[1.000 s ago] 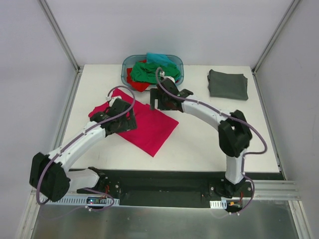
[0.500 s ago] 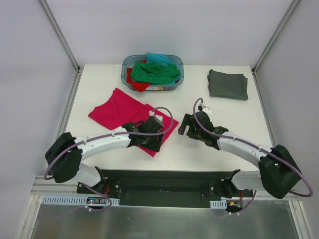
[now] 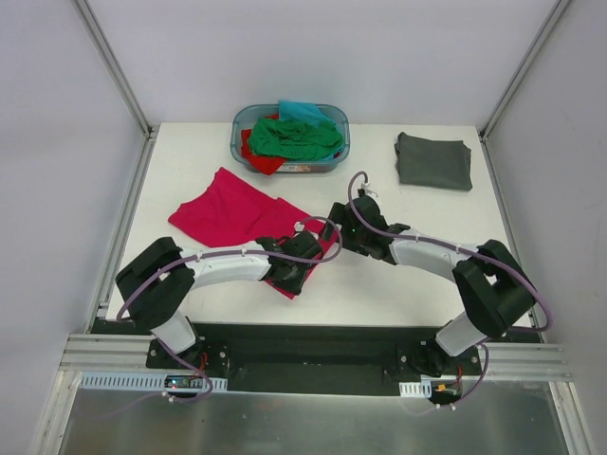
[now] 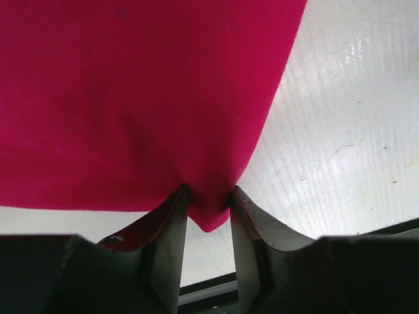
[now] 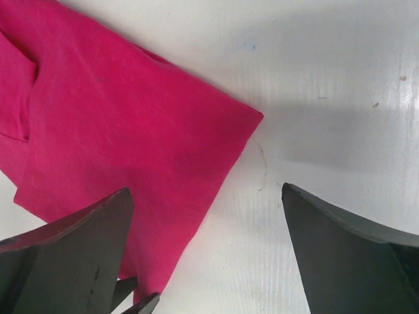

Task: Fold and stack the t-shirts
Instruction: Grab one side of the 2/3 rectangular tshirt with both arms

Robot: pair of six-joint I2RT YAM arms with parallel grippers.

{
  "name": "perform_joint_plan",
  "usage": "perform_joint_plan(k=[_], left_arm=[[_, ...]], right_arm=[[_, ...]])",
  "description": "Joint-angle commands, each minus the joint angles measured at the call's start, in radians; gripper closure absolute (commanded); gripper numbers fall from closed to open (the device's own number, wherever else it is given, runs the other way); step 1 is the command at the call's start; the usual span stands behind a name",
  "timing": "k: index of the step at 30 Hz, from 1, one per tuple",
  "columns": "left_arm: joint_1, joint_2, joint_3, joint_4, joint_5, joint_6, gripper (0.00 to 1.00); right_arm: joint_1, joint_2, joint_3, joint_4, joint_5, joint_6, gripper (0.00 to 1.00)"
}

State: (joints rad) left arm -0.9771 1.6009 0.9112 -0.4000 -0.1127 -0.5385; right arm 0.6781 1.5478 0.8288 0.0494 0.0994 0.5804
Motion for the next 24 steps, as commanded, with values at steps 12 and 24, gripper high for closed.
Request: perform_joint_plan(k=[12, 24], left_arm=[[-0.054, 0.067, 0.031, -0.066, -0.091, -0.008, 1.00], [-0.098, 0.030, 0.089, -0.062, 0.008, 0.002, 1.00]], right_arm=[[-0.058, 0.199, 0.145, -0.042, -0.073, 0.107, 0.30], [-0.075, 0.200, 0.148, -0.129, 0.006, 0.055, 0.98]])
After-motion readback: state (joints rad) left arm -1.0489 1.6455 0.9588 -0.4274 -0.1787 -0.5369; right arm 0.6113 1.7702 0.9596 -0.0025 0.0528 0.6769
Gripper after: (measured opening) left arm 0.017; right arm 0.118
